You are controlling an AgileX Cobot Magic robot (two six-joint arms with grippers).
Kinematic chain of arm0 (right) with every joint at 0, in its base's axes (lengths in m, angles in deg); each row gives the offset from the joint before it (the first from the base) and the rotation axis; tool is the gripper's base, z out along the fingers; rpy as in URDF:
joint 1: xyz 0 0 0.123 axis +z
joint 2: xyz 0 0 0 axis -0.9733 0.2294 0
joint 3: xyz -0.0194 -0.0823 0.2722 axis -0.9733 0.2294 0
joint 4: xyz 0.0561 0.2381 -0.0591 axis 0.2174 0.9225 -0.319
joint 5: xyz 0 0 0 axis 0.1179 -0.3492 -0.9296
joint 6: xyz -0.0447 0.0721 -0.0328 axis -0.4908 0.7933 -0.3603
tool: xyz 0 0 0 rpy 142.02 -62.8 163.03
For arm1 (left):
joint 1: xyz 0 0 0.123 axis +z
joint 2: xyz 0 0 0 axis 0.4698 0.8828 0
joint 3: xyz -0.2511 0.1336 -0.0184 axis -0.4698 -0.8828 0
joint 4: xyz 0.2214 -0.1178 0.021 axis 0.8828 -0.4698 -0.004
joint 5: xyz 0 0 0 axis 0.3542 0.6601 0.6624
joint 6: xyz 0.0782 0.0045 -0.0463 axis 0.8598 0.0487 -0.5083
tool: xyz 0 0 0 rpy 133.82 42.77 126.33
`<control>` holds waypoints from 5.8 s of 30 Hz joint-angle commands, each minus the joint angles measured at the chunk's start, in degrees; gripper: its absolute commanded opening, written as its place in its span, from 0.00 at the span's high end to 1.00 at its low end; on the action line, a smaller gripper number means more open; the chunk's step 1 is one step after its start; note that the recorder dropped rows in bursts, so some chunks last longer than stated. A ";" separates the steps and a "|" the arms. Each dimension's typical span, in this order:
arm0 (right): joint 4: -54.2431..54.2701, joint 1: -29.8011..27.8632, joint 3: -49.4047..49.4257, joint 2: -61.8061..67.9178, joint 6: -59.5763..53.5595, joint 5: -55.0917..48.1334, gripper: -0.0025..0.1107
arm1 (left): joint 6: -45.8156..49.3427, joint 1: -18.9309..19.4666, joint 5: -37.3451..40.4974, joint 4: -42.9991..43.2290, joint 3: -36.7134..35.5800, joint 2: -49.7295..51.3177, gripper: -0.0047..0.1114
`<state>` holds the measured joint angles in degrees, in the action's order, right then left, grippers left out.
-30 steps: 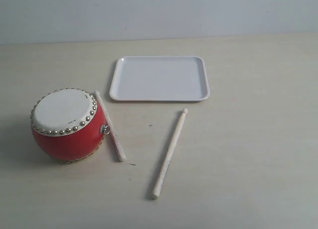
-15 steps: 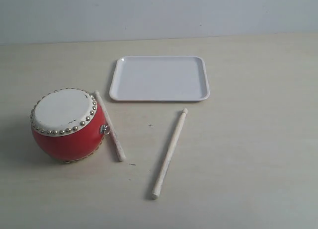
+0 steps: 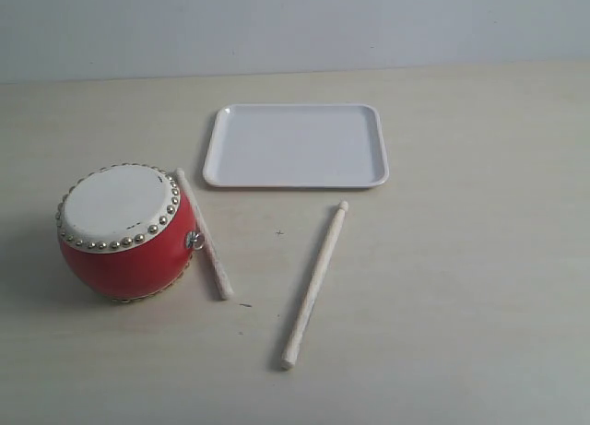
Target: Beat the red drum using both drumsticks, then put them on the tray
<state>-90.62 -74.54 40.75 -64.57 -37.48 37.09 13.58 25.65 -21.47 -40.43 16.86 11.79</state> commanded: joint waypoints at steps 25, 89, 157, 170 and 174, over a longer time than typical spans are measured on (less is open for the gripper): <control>5.34 -0.22 -8.74 10.17 1.86 14.33 0.42 | 0.06 0.05 -0.31 -0.12 -0.16 -0.31 0.96; 8.26 37.15 -78.50 92.13 -10.66 -59.95 0.57 | 0.06 0.05 -0.31 -0.12 -0.16 -0.31 0.96; 10.92 49.12 -80.00 115.08 -1.85 -51.23 0.57 | 0.08 -0.58 -0.31 -0.12 -0.16 -0.31 0.96; 16.45 49.12 -88.41 123.00 -15.58 -48.06 0.57 | 0.08 -0.58 -0.31 -0.12 -0.16 -0.31 0.96; 16.23 49.12 -88.41 124.36 -15.58 -47.02 0.57 | 0.08 -0.58 -0.31 -0.12 -0.16 -0.31 0.96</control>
<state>-74.15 -25.52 -47.25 59.03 -52.50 -11.22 13.69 25.45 -21.47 -40.43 16.86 11.79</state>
